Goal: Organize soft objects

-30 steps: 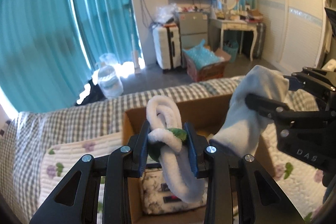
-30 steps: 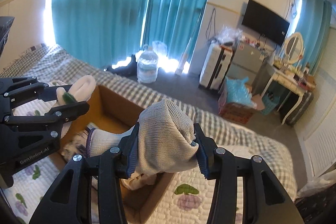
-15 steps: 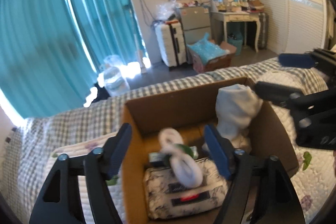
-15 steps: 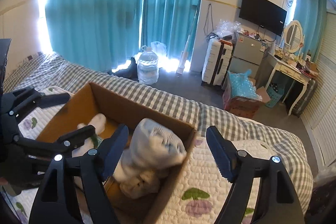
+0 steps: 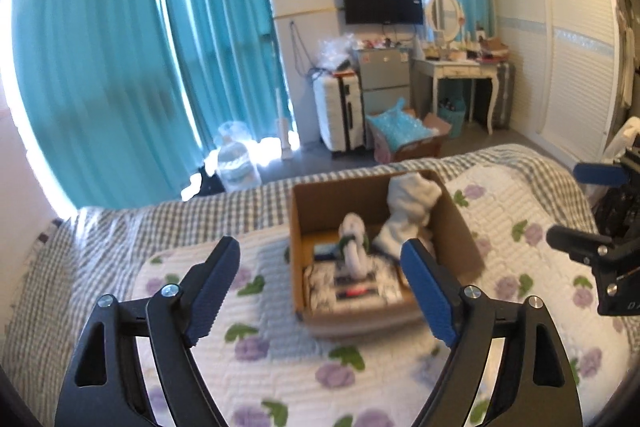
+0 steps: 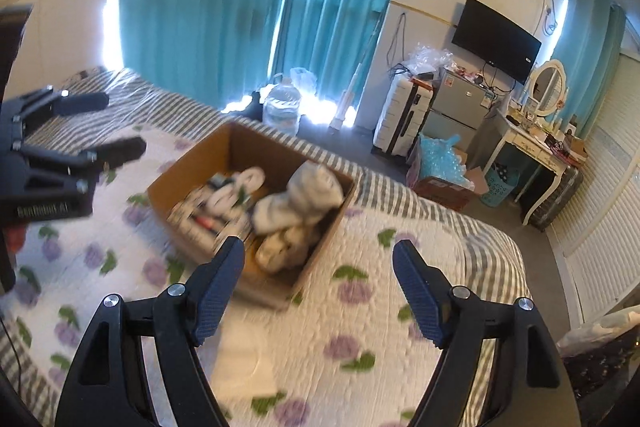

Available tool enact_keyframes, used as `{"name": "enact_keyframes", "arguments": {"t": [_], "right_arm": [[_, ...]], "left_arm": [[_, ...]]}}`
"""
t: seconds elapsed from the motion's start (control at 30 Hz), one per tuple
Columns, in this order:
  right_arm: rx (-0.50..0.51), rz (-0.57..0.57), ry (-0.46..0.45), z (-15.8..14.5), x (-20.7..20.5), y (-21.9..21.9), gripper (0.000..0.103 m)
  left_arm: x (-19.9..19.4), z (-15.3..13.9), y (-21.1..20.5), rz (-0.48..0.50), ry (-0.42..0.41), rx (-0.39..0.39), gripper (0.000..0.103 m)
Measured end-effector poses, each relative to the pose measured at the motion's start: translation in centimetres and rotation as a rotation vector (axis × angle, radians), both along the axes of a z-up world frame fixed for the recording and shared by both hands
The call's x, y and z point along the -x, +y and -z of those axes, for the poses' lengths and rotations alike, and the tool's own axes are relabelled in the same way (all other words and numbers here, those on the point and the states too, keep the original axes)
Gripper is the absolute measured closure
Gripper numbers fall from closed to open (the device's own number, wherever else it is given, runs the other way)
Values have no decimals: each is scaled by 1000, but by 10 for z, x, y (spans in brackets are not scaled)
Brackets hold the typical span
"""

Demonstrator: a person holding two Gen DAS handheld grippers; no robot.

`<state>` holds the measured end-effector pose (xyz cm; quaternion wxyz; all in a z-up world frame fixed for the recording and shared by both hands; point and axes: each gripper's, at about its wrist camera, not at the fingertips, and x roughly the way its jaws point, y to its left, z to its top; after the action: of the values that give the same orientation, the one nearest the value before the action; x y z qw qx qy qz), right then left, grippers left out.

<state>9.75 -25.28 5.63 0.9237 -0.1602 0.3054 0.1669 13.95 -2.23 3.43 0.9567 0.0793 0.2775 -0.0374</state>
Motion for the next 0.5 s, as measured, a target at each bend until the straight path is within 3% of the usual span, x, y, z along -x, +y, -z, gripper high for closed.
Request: {"name": "enact_keyframes", "arguments": {"t": [0.07,0.23,0.5], "right_arm": [[5,-8,7,7,23,1,27],[-16,-9,69,47,60,6,27],[16,35,214,149,61,22,27]], "left_arm": [[23,3,6,-15,-13,4,5],[61,30,18,-46,-3,35,4],[65,112,30,-131,107,55,4]]}}
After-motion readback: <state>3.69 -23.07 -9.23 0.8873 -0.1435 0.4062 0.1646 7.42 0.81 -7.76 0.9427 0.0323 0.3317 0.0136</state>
